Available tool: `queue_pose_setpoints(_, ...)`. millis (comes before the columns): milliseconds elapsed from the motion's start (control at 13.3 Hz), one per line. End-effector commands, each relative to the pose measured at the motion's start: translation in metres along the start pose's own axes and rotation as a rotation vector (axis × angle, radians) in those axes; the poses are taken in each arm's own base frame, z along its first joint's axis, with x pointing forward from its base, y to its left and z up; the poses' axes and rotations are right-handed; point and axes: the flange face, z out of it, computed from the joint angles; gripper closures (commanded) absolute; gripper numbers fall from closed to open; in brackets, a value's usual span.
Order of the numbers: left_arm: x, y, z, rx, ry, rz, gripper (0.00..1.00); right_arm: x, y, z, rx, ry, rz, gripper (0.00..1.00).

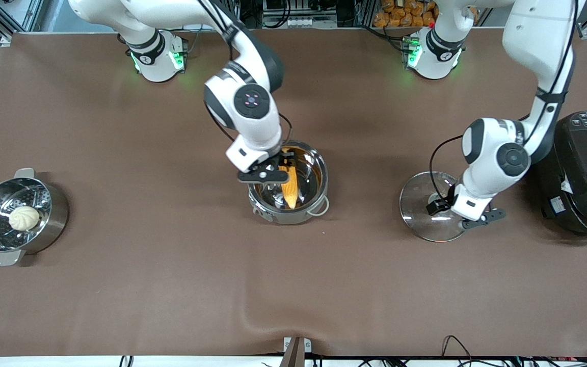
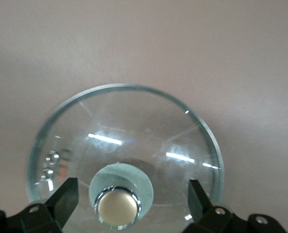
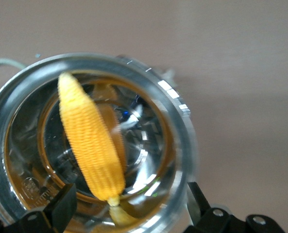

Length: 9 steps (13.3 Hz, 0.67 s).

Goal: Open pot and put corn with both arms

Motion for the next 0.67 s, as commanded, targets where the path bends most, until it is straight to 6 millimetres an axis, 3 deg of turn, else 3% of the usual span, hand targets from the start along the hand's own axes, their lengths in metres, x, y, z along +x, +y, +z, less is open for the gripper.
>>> queue_pose_setpoints(0,0.025,0.000,-0.115,0.037,-0.026,-0.001,0.00,0.036,0.083,-0.064,0.008,0.024,0.145,0.00)
queue_pose_setpoints(75,0.033,0.001,-0.154,0.078,-0.041,0.055,0.00,0.042,0.101,-0.076,0.015,0.038,0.166,0.00)
queue_pose_setpoints(300,0.038,-0.005,-0.253,0.140,-0.036,0.156,0.00,0.082,0.201,-0.098,0.027,0.053,0.115,0.00)
queue_pose_setpoints(450,0.020,-0.010,-0.297,0.112,-0.034,0.158,0.00,0.089,0.271,-0.114,0.035,0.056,0.051,0.00)
queue_pose_setpoints(600,0.008,-0.011,-0.321,0.083,-0.019,0.154,0.00,0.088,0.332,-0.138,0.084,-0.022,-0.039,0.00)
